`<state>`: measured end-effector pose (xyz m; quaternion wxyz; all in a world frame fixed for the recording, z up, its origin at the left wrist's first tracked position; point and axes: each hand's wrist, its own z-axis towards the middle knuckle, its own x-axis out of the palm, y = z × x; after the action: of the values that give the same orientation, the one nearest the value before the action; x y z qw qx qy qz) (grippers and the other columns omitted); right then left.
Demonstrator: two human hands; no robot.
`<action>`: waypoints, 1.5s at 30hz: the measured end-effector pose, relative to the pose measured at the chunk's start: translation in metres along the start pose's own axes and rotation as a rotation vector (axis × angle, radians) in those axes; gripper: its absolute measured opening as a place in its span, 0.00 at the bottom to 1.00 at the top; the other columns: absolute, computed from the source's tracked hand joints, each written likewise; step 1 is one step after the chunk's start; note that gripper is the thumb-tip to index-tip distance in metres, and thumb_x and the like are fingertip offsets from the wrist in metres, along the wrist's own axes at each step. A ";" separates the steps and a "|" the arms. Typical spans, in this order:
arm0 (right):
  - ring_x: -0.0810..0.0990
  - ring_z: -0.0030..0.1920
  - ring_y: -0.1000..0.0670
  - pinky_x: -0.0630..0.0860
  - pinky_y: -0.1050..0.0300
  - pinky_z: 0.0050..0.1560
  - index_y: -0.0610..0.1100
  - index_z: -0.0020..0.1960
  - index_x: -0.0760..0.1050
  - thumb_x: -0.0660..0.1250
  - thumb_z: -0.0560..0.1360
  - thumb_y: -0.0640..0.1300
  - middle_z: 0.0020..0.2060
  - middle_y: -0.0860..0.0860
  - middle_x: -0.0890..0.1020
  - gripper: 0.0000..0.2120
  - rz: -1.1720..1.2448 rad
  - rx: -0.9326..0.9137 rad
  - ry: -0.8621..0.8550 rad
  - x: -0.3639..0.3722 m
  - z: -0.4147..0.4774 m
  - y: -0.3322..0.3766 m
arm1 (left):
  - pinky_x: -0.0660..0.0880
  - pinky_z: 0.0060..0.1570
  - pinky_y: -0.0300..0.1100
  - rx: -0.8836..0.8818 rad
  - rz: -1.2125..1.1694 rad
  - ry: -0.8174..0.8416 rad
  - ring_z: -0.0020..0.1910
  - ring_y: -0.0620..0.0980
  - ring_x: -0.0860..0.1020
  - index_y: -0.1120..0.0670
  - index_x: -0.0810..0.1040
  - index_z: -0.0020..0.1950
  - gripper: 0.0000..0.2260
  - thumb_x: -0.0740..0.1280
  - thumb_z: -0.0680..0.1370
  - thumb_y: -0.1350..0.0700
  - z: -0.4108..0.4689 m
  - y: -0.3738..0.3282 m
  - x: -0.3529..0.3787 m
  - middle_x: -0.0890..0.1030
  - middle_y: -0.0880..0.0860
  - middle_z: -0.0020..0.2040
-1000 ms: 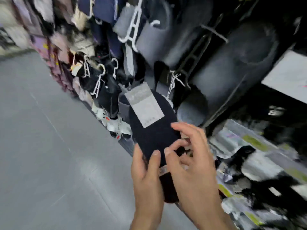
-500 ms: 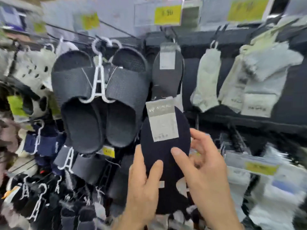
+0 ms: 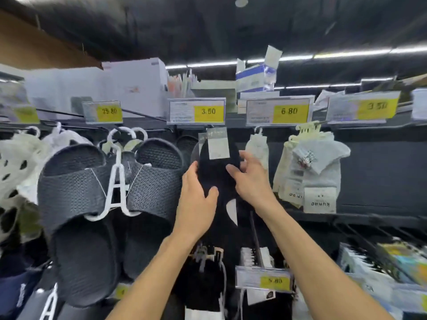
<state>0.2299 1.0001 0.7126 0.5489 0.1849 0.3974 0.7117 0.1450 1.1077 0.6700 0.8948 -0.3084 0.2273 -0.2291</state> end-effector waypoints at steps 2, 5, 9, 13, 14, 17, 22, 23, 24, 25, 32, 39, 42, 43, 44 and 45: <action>0.85 0.48 0.52 0.81 0.51 0.49 0.52 0.58 0.72 0.64 0.78 0.42 0.46 0.53 0.86 0.10 -0.071 -0.019 -0.006 0.009 0.012 -0.002 | 0.60 0.71 0.40 -0.012 0.038 0.026 0.75 0.49 0.62 0.54 0.51 0.79 0.34 0.66 0.79 0.58 0.010 0.006 0.001 0.58 0.52 0.77; 0.81 0.56 0.46 0.77 0.43 0.59 0.54 0.66 0.67 0.62 0.79 0.44 0.55 0.49 0.84 0.17 -0.222 -0.054 0.004 0.018 0.015 -0.010 | 0.58 0.74 0.42 -0.043 0.015 0.045 0.78 0.51 0.56 0.56 0.46 0.80 0.36 0.65 0.79 0.58 0.017 0.013 0.004 0.52 0.53 0.80; 0.80 0.57 0.47 0.76 0.45 0.60 0.56 0.74 0.62 0.61 0.81 0.43 0.55 0.48 0.82 0.23 -0.309 -0.059 0.017 0.022 0.006 -0.016 | 0.53 0.78 0.50 -0.037 -0.015 0.032 0.80 0.46 0.45 0.53 0.41 0.81 0.38 0.64 0.80 0.57 0.001 0.021 0.011 0.43 0.48 0.81; 0.78 0.48 0.62 0.73 0.63 0.52 0.54 0.75 0.61 0.64 0.79 0.42 0.59 0.58 0.76 0.27 -0.347 -0.134 -0.076 0.013 -0.032 -0.009 | 0.55 0.78 0.53 0.174 -0.055 -0.061 0.80 0.46 0.46 0.53 0.50 0.80 0.31 0.62 0.81 0.58 -0.039 0.013 0.029 0.44 0.47 0.81; 0.78 0.49 0.62 0.73 0.64 0.52 0.53 0.75 0.62 0.64 0.79 0.44 0.63 0.57 0.73 0.26 -0.349 -0.166 -0.104 0.007 -0.050 -0.009 | 0.55 0.78 0.52 0.249 -0.086 -0.073 0.80 0.47 0.49 0.55 0.55 0.79 0.27 0.61 0.81 0.60 -0.050 0.007 0.038 0.48 0.51 0.81; 0.78 0.57 0.59 0.77 0.59 0.57 0.50 0.70 0.68 0.63 0.79 0.42 0.65 0.55 0.73 0.19 -0.325 -0.259 -0.204 -0.029 -0.115 -0.013 | 0.60 0.75 0.46 0.406 -0.234 -0.004 0.77 0.50 0.60 0.61 0.66 0.74 0.20 0.61 0.81 0.63 -0.088 -0.018 0.073 0.63 0.58 0.77; 0.74 0.64 0.53 0.73 0.58 0.62 0.44 0.67 0.71 0.61 0.80 0.38 0.63 0.51 0.74 0.16 -0.485 -0.024 -0.415 -0.126 -0.250 -0.049 | 0.68 0.60 0.33 0.403 -0.512 0.343 0.61 0.50 0.74 0.57 0.74 0.59 0.09 0.63 0.79 0.60 -0.191 -0.062 0.165 0.76 0.56 0.62; 0.74 0.63 0.55 0.73 0.63 0.60 0.45 0.68 0.70 0.61 0.81 0.41 0.63 0.52 0.74 0.15 -0.510 0.089 -0.444 -0.149 -0.283 -0.058 | 0.69 0.58 0.33 0.371 -0.544 0.467 0.60 0.49 0.74 0.54 0.74 0.58 0.08 0.63 0.79 0.58 -0.221 -0.070 0.186 0.76 0.55 0.60; 0.74 0.62 0.56 0.73 0.65 0.57 0.47 0.68 0.70 0.61 0.82 0.44 0.62 0.53 0.75 0.15 -0.529 0.215 -0.468 -0.171 -0.317 -0.068 | 0.69 0.56 0.33 0.346 -0.552 0.601 0.59 0.49 0.74 0.53 0.75 0.57 0.08 0.61 0.79 0.57 -0.254 -0.075 0.206 0.77 0.54 0.60; 0.76 0.60 0.56 0.74 0.65 0.55 0.49 0.69 0.70 0.61 0.82 0.46 0.62 0.53 0.75 0.15 -0.554 0.340 -0.492 -0.193 -0.354 -0.078 | 0.69 0.55 0.35 0.335 -0.539 0.729 0.58 0.49 0.75 0.54 0.75 0.57 0.09 0.60 0.79 0.57 -0.290 -0.080 0.225 0.77 0.53 0.59; 0.78 0.44 0.62 0.70 0.65 0.45 0.45 0.64 0.76 0.64 0.81 0.44 0.51 0.55 0.82 0.13 -0.583 1.174 -0.580 -0.305 -0.654 -0.134 | 0.69 0.45 0.44 0.116 -0.299 1.414 0.48 0.56 0.79 0.57 0.80 0.54 0.08 0.62 0.82 0.60 -0.535 -0.095 0.328 0.82 0.55 0.49; 0.79 0.57 0.48 0.72 0.58 0.56 0.46 0.65 0.74 0.65 0.79 0.48 0.57 0.48 0.82 0.15 -0.307 1.877 -0.557 -0.348 -0.898 -0.116 | 0.73 0.54 0.52 -0.031 0.204 2.021 0.52 0.60 0.80 0.60 0.79 0.47 0.12 0.60 0.84 0.57 -0.718 -0.080 0.350 0.83 0.63 0.50; 0.80 0.55 0.49 0.73 0.59 0.54 0.47 0.62 0.76 0.65 0.79 0.48 0.54 0.49 0.83 0.13 -0.278 1.944 -0.656 -0.376 -0.942 -0.097 | 0.71 0.49 0.44 0.028 0.250 2.079 0.52 0.56 0.80 0.59 0.83 0.49 0.11 0.61 0.82 0.59 -0.754 -0.107 0.365 0.84 0.59 0.51; 0.80 0.55 0.49 0.73 0.60 0.55 0.47 0.61 0.77 0.65 0.79 0.47 0.54 0.50 0.83 0.12 -0.259 1.961 -0.685 -0.384 -0.949 -0.092 | 0.70 0.47 0.43 0.047 0.249 2.112 0.51 0.55 0.80 0.57 0.83 0.49 0.11 0.61 0.82 0.59 -0.763 -0.122 0.372 0.84 0.58 0.51; 0.80 0.55 0.49 0.73 0.60 0.55 0.47 0.60 0.78 0.65 0.79 0.46 0.54 0.50 0.84 0.12 -0.234 1.976 -0.718 -0.391 -0.955 -0.090 | 0.70 0.46 0.42 0.064 0.245 2.150 0.49 0.54 0.79 0.55 0.83 0.48 0.11 0.60 0.82 0.59 -0.770 -0.137 0.382 0.84 0.57 0.50; 0.80 0.55 0.50 0.73 0.60 0.56 0.46 0.60 0.78 0.65 0.78 0.45 0.54 0.49 0.84 0.11 -0.201 1.987 -0.752 -0.399 -0.961 -0.090 | 0.71 0.47 0.43 0.082 0.239 2.178 0.48 0.53 0.78 0.54 0.82 0.47 0.11 0.60 0.82 0.58 -0.778 -0.152 0.393 0.84 0.55 0.48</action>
<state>-0.2536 0.2885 0.1205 0.2958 0.7236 0.6182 -0.0827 -0.0113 0.4365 0.1157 0.2406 0.1131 0.9168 -0.2980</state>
